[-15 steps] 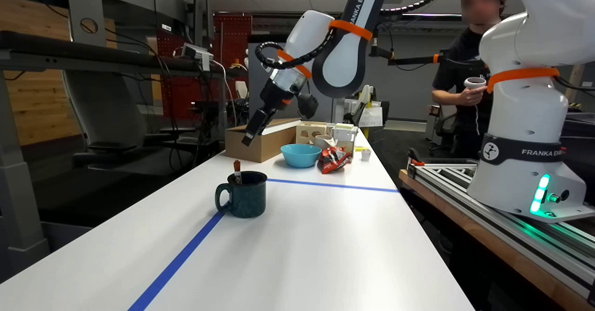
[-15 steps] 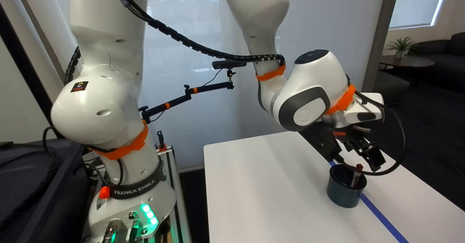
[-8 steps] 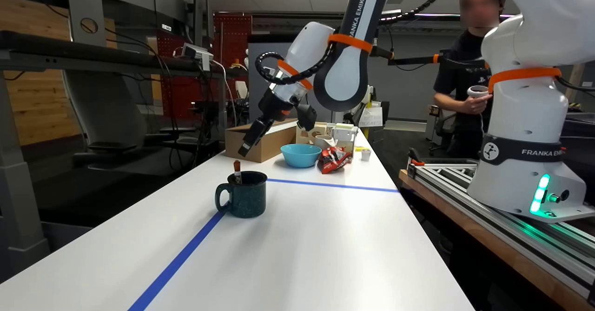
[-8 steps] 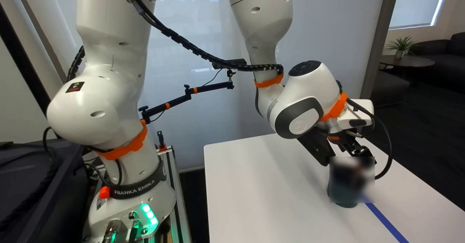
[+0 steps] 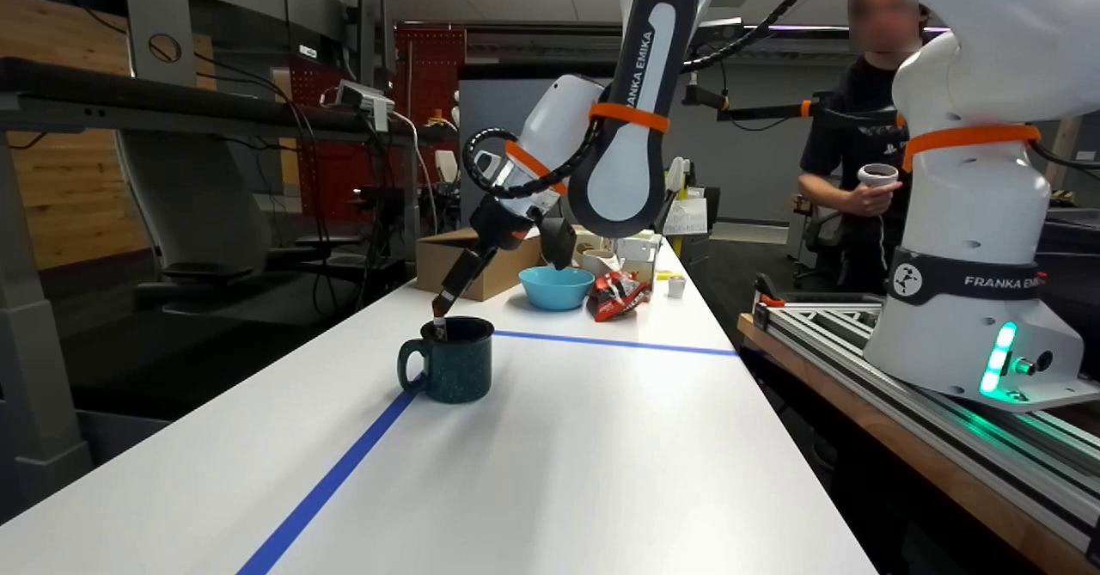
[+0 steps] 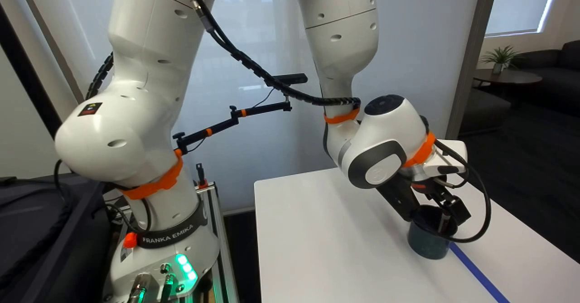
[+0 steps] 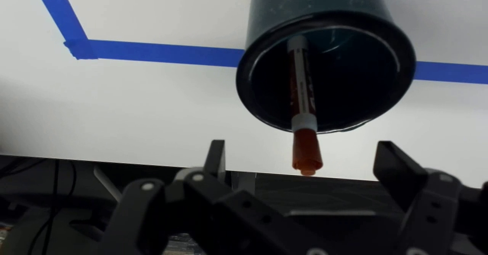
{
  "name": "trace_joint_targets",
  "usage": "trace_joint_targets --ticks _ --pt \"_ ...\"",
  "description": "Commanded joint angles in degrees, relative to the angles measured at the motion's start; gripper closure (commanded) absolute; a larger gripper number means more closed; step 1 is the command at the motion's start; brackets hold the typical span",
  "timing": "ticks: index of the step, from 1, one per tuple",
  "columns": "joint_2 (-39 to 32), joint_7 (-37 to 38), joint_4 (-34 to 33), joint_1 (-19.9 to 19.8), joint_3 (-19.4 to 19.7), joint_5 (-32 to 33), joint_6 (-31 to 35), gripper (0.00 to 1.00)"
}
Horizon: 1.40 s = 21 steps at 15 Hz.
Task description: Remove the marker from the mug and put it on the table inside the border
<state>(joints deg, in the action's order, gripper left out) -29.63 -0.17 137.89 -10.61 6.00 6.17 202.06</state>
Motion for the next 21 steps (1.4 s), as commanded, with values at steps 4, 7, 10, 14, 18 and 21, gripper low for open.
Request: trace_joint_targets --ticks 4,7,10,14,18,21 --pt "-3.6 -1.0 -3.5 -1.8 -0.9 0.1 1.8 0.00" --pt "-4.3 -0.9 -4.6 -2.2 -1.4 0.3 1.9 0.12" --pt "-4.9 -0.8 -5.5 -2.3 -1.8 0.4 2.0 0.42" --pt "-5.4 -0.7 -6.3 -2.5 -2.4 0.5 1.8 0.74" --pt "-5.8 -0.6 -6.3 -2.3 -2.6 0.2 1.6 1.00" --pt "-5.7 -0.6 -6.2 -2.2 -2.7 0.2 1.6 0.95"
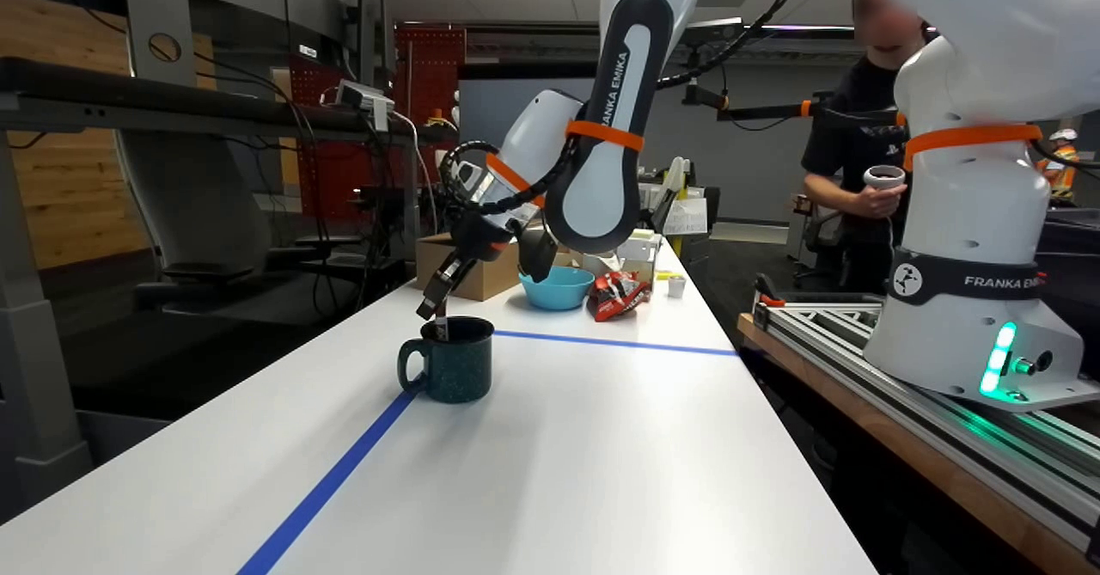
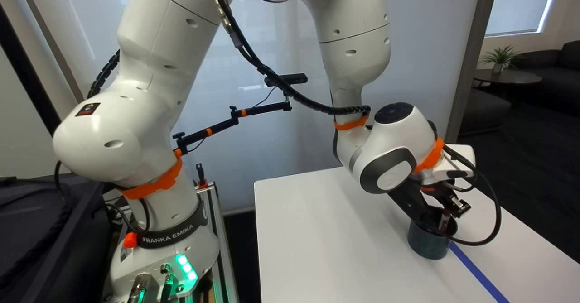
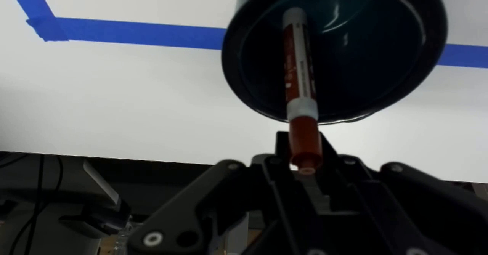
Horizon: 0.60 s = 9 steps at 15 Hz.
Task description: Remove the marker from the mug and put it on the table inside the border
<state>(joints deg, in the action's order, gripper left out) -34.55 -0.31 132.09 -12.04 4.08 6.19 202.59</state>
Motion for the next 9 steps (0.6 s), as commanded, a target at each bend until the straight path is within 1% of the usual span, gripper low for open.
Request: trace_joint_targets --ticks 1,5,9 --pt "-0.8 -0.4 -0.5 -0.9 -0.9 0.2 1.0 0.95" --pt "0.5 -0.6 -0.1 0.1 0.2 -0.8 0.5 0.95" --pt "3.4 -1.2 1.2 1.8 2.3 -2.2 0.4 0.95"
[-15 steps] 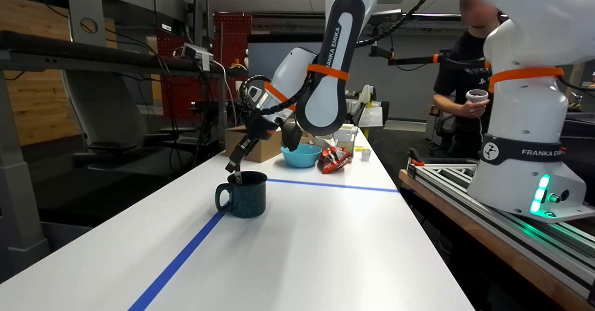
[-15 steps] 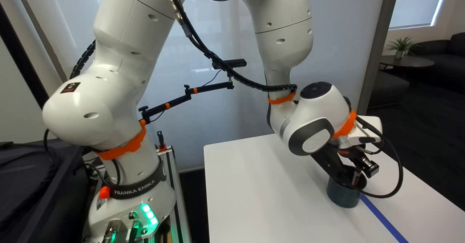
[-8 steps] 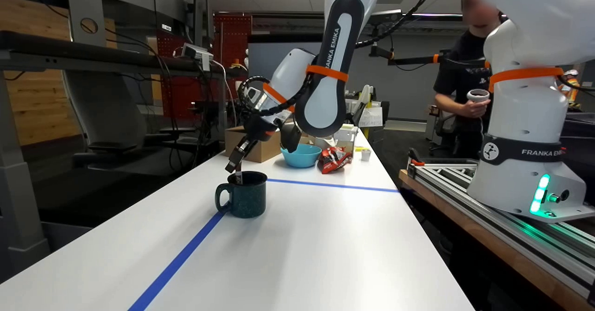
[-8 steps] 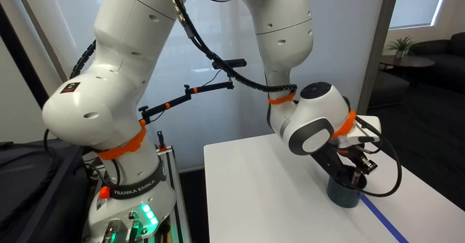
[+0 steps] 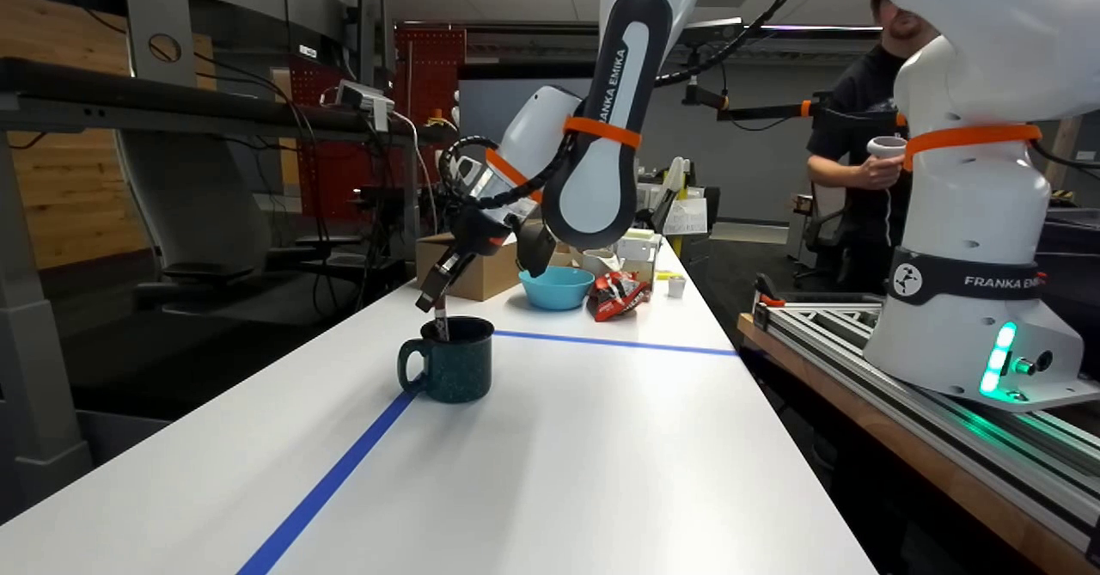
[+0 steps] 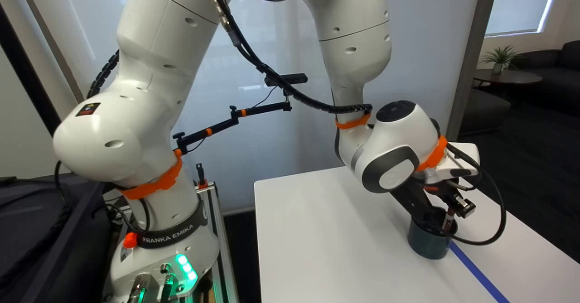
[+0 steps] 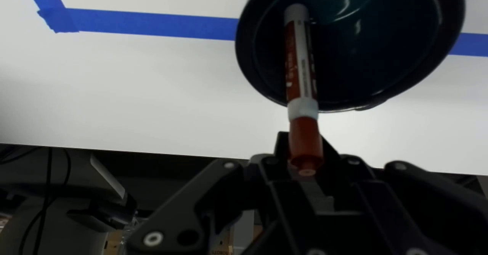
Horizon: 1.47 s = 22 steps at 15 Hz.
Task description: Remove the marker from the mug and put it on the table inside the border
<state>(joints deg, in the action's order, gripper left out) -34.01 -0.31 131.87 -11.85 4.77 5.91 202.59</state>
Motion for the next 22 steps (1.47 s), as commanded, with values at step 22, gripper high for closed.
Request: trace_joint_targets --ticks 22 --pt "9.6 -9.7 6.0 43.2 20.3 -25.9 -0.7 0.95"
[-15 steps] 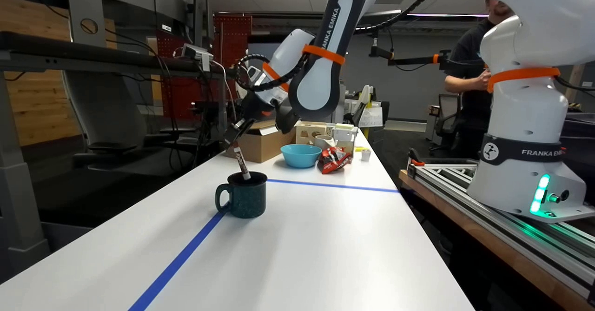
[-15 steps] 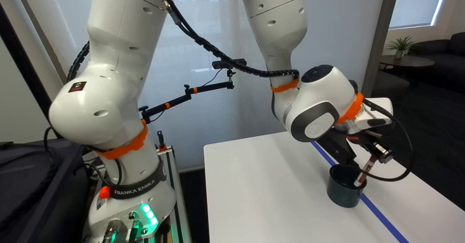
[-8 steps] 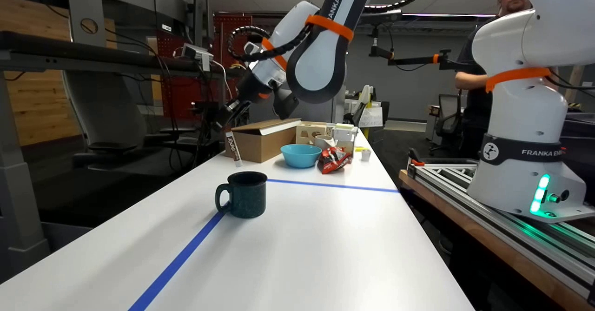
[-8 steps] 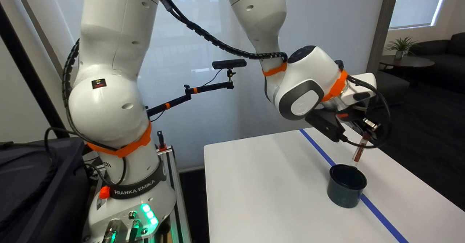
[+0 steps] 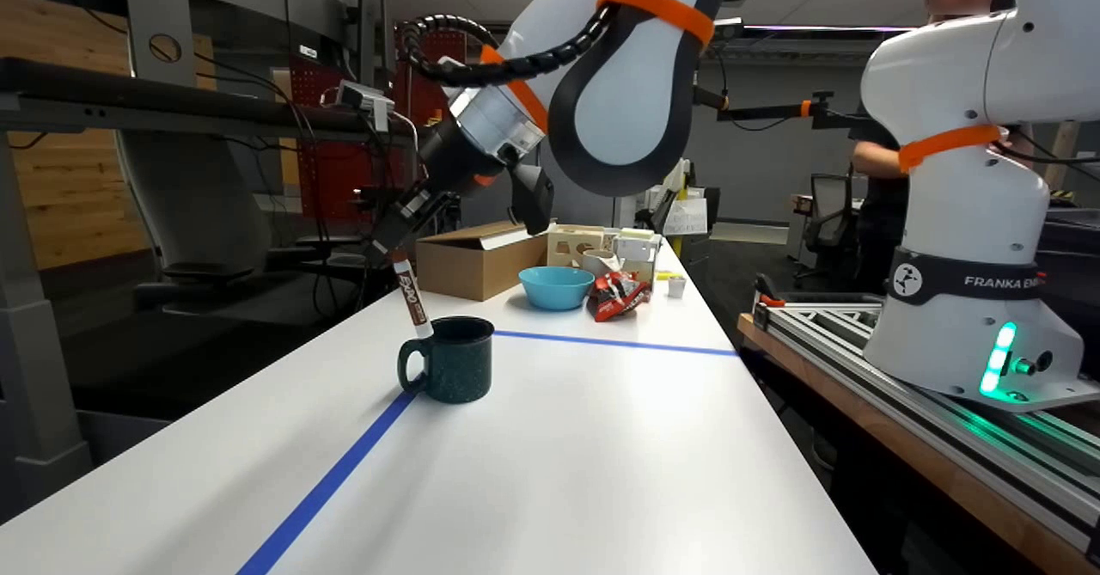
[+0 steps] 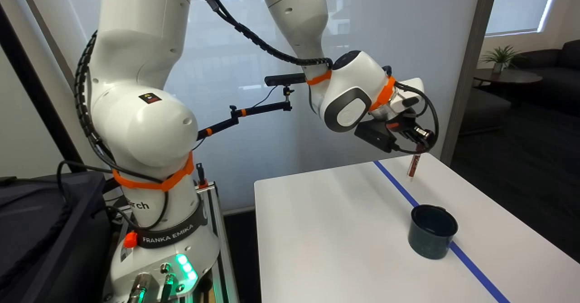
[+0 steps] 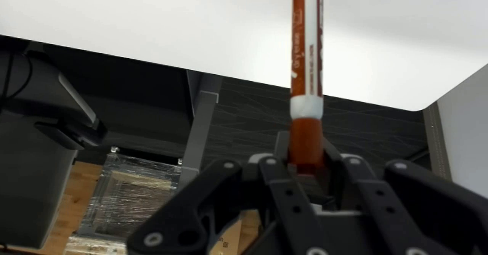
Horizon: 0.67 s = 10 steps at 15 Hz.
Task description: Remove the marker from the mug and put it on the table inside the border
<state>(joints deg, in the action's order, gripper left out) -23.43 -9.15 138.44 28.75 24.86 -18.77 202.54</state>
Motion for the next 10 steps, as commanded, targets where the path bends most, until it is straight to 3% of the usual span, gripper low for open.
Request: trace_joint_targets --ticks 1,6,10 --pt "-1.6 -0.5 -0.9 2.7 -0.4 -0.5 -1.0 0.95" --pt "-5.9 0.9 -3.3 -1.6 -5.2 3.1 -2.5 0.95" --pt "-10.6 0.9 -6.2 -8.8 -11.2 7.3 -3.3 0.95"
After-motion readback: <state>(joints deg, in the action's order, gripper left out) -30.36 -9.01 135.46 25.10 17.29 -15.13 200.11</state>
